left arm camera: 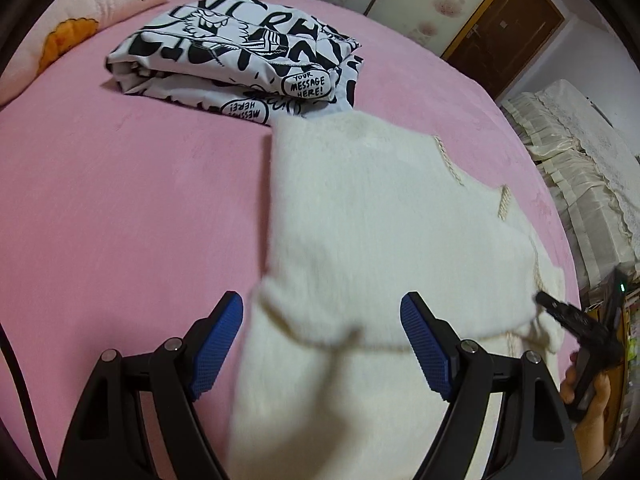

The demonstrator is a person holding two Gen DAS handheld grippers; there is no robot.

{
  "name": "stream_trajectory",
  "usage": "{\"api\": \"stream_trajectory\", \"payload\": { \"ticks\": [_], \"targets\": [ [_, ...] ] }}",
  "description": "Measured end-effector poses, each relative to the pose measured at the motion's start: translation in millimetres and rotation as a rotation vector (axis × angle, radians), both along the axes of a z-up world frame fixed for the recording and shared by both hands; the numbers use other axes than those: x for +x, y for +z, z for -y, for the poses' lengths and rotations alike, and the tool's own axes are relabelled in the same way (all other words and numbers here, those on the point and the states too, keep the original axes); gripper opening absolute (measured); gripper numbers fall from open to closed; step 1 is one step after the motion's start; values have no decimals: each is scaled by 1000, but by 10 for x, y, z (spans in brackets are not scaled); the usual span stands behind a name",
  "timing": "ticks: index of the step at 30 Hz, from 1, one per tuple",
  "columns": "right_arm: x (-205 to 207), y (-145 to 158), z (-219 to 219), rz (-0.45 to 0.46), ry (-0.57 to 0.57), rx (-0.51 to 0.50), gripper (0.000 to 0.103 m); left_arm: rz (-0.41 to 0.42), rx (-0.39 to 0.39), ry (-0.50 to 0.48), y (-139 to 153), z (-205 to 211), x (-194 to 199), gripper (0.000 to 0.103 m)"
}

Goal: Fold large clothes

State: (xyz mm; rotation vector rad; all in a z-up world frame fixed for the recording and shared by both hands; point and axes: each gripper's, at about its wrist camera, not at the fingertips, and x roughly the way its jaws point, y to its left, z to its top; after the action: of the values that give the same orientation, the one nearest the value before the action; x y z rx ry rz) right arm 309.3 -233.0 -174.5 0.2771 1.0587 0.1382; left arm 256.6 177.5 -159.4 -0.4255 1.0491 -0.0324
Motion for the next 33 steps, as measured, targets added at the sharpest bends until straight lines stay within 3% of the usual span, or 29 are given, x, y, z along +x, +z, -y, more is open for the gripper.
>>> {"api": "stream_trajectory", "payload": {
  "ticks": [5, 8, 13, 16, 18, 20, 22, 26, 30, 33],
  "targets": [
    [87, 61, 186, 8, -44, 79, 37, -61, 24, -33, -134, -75, 481, 80],
    [241, 72, 169, 13, -31, 93, 37, -103, 5, -66, -265, -91, 737, 80],
    [585, -29, -24, 5, 7, 48, 37, -153, -10, -81, -490, -122, 1036, 80],
    [742, -128, -121, -6, 14, 14, 37, -119, -14, -67, -514, -127, 1125, 79],
    [778, -183, -170, 1, 22, -19, 33, -78, 11, -67, -464, -89, 1172, 58],
    [769, -187, -257, 22, 33, -119, 16, -81, 80, -53, -417, -40, 1228, 32],
    [718, -124, -278, 66, 38, -152, 13, -62, 114, -45, -363, -13, 1228, 20],
    [592, -4, -150, 141, -10, -134, 9, -2, 189, -30, -302, 45, 1183, 17],
    [601, -285, -182, 98, 9, -187, 9, -13, 198, -11, -490, 48, 1178, 18],
    [587, -201, -205, 82, 1, -189, 12, -8, 224, -12, -471, 77, 1161, 22]
  ]
}}
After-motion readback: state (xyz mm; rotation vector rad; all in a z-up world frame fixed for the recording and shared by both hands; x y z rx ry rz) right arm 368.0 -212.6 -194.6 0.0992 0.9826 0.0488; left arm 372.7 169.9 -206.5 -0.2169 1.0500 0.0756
